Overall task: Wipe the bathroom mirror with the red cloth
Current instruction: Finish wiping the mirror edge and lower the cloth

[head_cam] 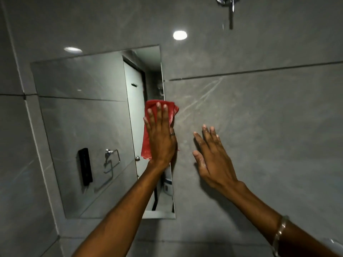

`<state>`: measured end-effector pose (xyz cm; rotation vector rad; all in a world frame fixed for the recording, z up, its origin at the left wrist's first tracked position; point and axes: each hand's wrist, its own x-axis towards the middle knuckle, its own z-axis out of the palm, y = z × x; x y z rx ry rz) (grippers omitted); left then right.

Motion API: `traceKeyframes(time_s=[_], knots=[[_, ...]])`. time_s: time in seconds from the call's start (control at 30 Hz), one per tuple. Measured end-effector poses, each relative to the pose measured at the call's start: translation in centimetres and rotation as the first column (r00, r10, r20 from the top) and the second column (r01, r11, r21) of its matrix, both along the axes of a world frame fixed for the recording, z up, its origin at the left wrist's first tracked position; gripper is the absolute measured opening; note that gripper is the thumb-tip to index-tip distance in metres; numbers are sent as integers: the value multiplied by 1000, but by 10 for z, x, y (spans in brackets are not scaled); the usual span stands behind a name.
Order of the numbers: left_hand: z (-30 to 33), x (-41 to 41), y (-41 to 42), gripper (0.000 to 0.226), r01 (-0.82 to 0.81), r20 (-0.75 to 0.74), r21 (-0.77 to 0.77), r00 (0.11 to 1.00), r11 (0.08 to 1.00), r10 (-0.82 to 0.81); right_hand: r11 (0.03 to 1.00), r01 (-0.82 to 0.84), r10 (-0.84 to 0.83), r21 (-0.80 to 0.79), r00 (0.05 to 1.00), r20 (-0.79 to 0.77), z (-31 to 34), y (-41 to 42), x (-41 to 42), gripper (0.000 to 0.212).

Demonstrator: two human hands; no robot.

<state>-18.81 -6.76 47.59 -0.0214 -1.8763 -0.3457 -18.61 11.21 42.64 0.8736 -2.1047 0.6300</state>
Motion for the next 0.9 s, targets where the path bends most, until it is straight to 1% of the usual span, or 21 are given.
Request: traceKeyframes(time_s=[0.03, 0.07, 0.1, 0.13, 0.17, 0.2, 0.23, 0.27, 0.3, 0.33, 0.37, 0.4, 0.43, 0.47, 0.53, 0.6, 0.67, 0.7, 0.73, 0.8, 0.9], knots=[[-24, 11, 6, 62, 108, 33, 80, 993, 991, -111, 1000, -18, 18, -3, 999, 29, -9, 2, 5, 68], [-42, 22, 10, 60, 230, 36, 192, 970, 954, -241, 998, -51, 52, -21, 996, 66, -15, 4, 9, 68], [-60, 36, 17, 61, 348, 7, 330, 929, 878, -370, 994, -96, 102, -56, 987, 122, -25, 4, 13, 68], [-77, 48, 24, 61, 446, -56, 483, 875, 754, -481, 983, -146, 167, -113, 965, 204, -36, 5, 19, 67], [-94, 57, 31, 57, 511, -128, 634, 810, 581, -573, 962, -194, 246, -192, 921, 301, -47, 5, 24, 64], [-113, 66, 39, 52, 523, -211, 787, 725, 325, -655, 931, -223, 331, -289, 851, 408, -61, 6, 29, 61], [-130, 73, 46, 52, 471, -335, 882, 619, -5, -710, 892, -227, 416, -392, 754, 509, -75, 7, 33, 57], [-151, 80, 52, 54, 335, -429, 899, 543, -282, -722, 863, -205, 475, -461, 638, 606, -92, 9, 37, 53], [-170, 88, 60, 55, 205, -471, 879, 503, -430, -724, 848, -173, 512, -501, 513, 689, -108, 12, 40, 50], [-190, 93, 68, 56, 142, -499, 856, 484, -498, -719, 840, -157, 536, -520, 391, 748, -125, 15, 41, 47], [-211, 99, 77, 59, 95, -506, 837, 508, -539, -697, 826, -132, 560, -547, 286, 777, -144, 20, 45, 42], [-235, 104, 84, 60, 45, -493, 823, 553, -566, -672, 816, -91, 576, -571, 225, 786, -167, 27, 51, 32], [-255, 110, 90, 59, -17, -455, 818, 593, -575, -664, 795, -32, 600, -606, 197, 776, -189, 34, 55, 27], [-283, 118, 99, 57, -104, -397, 815, 617, -571, -679, 797, 42, 588, -602, 176, 790, -221, 44, 61, 34], [-334, 141, 116, 51, -292, -256, 813, 599, -505, -759, 839, 157, 513, -520, 90, 854, -283, 65, 78, 49], [-386, 168, 130, 49, -471, -87, 794, 537, -384, -839, 873, 194, 464, -447, -49, 885, -342, 88, 101, 55], [-431, 190, 142, 45, -641, 24, 710, 436, -292, -899, 907, 236, 392, -349, -166, 905, -392, 110, 119, 65], [-449, 198, 147, 44, -705, 56, 664, 380, -250, -923, 922, 247, 350, -298, -206, 914, -411, 118, 127, 68], [-466, 204, 150, 44, -738, 81, 641, 339, -211, -937, 937, 240, 311, -256, -234, 921, -426, 127, 135, 70], [-490, 200, 159, 46, -747, 141, 648, 307, -147, -941, 950, 228, 269, -213, -255, 929, -452, 139, 138, 70], [-506, 182, 166, 52, -732, 255, 678, 317, -64, -914, 951, 244, 241, -190, -201, 950, -471, 143, 124, 69]])
